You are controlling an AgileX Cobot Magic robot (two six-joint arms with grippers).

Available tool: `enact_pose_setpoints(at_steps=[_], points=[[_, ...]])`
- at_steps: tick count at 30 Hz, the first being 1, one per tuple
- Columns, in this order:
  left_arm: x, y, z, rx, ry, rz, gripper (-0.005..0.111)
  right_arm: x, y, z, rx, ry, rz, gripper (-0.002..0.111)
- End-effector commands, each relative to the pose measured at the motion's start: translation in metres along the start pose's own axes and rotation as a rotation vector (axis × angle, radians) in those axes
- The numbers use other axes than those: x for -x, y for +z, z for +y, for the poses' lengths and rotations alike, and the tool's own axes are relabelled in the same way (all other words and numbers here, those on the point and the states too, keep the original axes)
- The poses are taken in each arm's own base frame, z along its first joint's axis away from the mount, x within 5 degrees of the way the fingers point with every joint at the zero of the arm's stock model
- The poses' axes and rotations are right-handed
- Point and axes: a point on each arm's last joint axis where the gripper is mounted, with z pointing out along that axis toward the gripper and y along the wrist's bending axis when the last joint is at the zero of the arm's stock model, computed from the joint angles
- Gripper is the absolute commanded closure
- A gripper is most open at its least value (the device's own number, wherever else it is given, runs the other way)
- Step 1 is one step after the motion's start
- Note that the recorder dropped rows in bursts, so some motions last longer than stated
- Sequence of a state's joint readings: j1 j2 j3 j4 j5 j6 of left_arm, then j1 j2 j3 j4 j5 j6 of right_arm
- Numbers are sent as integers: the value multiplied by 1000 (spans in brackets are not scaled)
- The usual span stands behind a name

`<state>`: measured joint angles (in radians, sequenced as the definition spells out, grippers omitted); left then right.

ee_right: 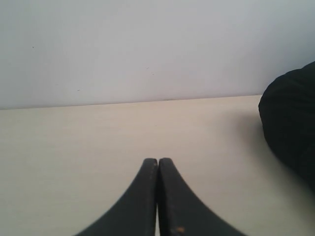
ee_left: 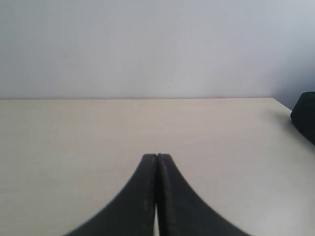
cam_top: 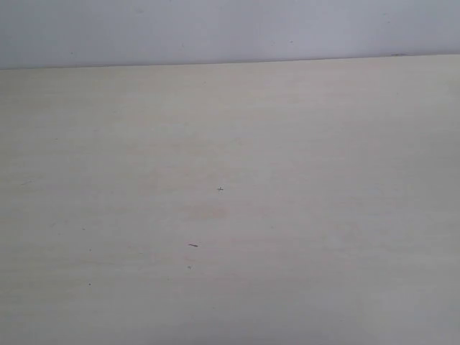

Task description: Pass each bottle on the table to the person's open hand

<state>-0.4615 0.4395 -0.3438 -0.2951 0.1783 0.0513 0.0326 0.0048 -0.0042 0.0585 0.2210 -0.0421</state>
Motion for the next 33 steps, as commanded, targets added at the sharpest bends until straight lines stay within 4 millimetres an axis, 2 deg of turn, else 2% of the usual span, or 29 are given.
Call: enact_pose_setpoints(at_steps=[1,8,13,21,33], points=[[0,-1,0,1,-3,-15,106,0,0,-1,-10,-15,-14,108],[2,-4,3,33,9,-30,106,-1,0,-1,-10,-15,-6,108],[7,-36,16,250,119,-172,106,-1,0,-1,-10,-15,-6,108],[2,-69,9,350,143,-305,106,-1,0,-1,-10,-15,-6,108],[-5,-70,9,356,155,-257,106,-1,0,-1,-10,-15,-6,108]])
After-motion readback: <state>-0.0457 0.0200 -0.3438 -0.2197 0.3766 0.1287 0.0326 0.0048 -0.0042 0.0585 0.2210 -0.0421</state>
